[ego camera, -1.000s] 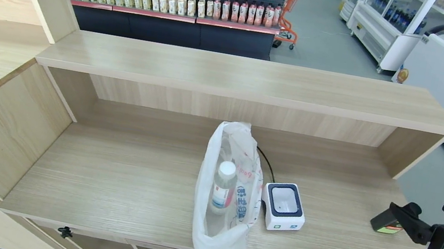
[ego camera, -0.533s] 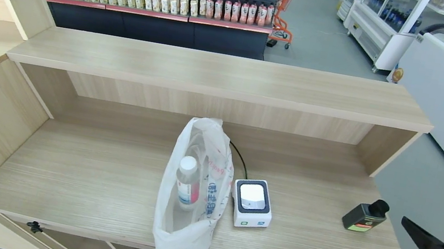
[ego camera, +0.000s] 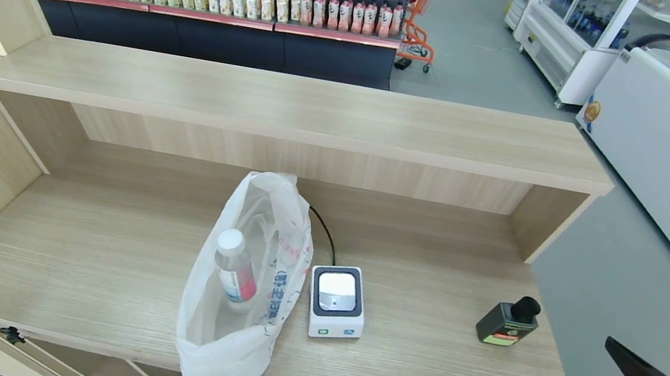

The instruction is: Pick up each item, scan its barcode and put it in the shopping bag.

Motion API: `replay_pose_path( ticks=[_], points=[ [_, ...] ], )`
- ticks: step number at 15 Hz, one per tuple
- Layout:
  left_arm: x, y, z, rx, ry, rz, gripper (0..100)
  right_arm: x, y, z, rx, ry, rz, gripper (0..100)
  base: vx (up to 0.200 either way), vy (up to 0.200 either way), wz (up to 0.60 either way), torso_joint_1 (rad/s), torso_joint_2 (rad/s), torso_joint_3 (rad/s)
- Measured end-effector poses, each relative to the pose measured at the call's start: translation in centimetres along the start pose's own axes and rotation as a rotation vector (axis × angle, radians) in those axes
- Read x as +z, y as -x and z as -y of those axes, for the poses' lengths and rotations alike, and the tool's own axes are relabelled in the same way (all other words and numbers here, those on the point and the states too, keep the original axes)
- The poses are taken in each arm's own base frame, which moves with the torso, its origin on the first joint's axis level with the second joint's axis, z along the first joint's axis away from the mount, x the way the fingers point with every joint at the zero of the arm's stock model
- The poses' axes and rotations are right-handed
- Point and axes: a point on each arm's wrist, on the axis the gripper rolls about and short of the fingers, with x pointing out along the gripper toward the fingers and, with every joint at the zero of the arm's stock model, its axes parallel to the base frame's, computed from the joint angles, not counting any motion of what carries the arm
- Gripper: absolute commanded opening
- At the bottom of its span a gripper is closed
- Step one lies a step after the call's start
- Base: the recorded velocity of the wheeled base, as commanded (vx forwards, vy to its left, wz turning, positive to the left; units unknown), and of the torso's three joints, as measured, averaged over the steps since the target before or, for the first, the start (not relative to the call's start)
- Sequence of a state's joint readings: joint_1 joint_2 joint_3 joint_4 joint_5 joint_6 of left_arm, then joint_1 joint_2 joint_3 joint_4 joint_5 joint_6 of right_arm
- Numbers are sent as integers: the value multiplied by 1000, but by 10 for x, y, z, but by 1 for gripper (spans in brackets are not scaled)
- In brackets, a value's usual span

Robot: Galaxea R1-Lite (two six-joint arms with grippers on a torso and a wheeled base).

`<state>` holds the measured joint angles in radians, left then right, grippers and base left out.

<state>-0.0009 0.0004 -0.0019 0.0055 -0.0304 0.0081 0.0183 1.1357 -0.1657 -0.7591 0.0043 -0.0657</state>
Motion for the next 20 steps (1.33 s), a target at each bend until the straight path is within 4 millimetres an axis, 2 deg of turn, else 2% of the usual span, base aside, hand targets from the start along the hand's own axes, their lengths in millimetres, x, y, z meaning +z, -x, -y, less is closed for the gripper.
replay_pose_path(
  ticks=[3,6,11,16,18,20],
  points=[
    [0,0,0,1,0,1,0,-5,2,0,0,0,-16,100,-200,0,0,12,6,-2],
    [0,0,0,0,-1,2,0,-7,2,1,-18,2,-24,100,0,0,0,0,0,0],
    [0,0,0,0,-7,1,0,-11,-5,15,-120,17,-74,100,0,-40,0,0,0,0],
    [0,0,0,1,-3,1,0,-18,-4,16,-125,14,-103,100,0,0,0,0,0,0],
    [0,0,0,0,-6,2,0,-19,-5,16,-134,14,-113,100,0,-200,0,2,0,2],
    [0,0,0,-1,-2,1,0,-21,-7,17,-167,22,-129,100,0,0,0,0,0,0]
  ],
)
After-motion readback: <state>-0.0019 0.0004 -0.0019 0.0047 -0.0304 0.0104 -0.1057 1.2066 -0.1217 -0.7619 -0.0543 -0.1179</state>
